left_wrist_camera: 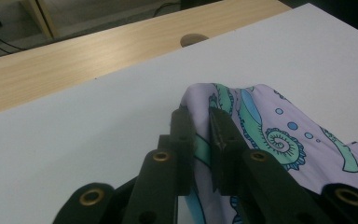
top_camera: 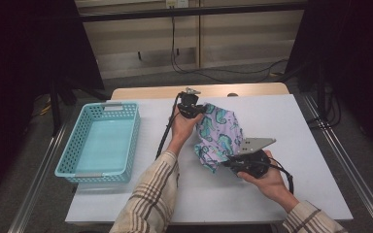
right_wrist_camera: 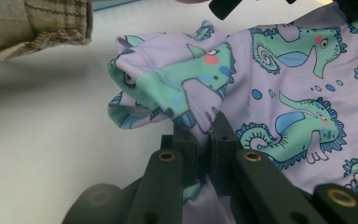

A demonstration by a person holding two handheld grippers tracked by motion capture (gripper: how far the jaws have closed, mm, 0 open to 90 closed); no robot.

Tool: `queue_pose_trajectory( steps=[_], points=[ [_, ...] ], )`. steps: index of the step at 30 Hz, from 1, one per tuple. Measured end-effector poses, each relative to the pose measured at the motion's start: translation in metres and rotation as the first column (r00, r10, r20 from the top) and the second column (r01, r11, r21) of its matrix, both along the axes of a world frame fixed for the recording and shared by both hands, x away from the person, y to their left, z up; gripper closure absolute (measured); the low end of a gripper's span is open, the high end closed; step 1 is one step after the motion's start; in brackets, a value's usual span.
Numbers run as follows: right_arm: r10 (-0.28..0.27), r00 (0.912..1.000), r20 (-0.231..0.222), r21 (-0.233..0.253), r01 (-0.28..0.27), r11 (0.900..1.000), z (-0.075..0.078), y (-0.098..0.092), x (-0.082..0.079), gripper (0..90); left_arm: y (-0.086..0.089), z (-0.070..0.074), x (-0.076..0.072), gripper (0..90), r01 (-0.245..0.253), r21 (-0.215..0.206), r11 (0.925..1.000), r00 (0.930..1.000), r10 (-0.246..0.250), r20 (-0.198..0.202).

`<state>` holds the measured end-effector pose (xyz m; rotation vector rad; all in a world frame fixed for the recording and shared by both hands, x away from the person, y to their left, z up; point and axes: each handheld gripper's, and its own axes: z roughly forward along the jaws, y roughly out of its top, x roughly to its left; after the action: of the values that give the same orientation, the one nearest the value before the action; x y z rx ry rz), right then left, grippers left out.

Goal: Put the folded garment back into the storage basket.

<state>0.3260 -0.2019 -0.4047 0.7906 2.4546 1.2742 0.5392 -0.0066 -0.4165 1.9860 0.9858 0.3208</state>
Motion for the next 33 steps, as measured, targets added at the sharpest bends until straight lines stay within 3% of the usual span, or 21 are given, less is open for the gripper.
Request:
queue_pose_trajectory(
  steps=[16, 33],
  points=[
    [0.016, 0.9985, 0.052, 0.055, -0.019, 0.998, 0.018, 0.007, -0.006, 85.3, 0.000, 0.028, -0.002, 81.5, 0.008, -0.007, 0.9999, 0.9991, -0.008, 0.042],
    [0.045, 0.9949, 0.090, 0.106, -0.055, 0.993, 0.035, 0.023, -0.006, 85.4, 0.021, 0.053, -0.002, 81.6, -0.011, -0.003, 0.9999, 0.9975, 0.011, 0.070]
  ],
)
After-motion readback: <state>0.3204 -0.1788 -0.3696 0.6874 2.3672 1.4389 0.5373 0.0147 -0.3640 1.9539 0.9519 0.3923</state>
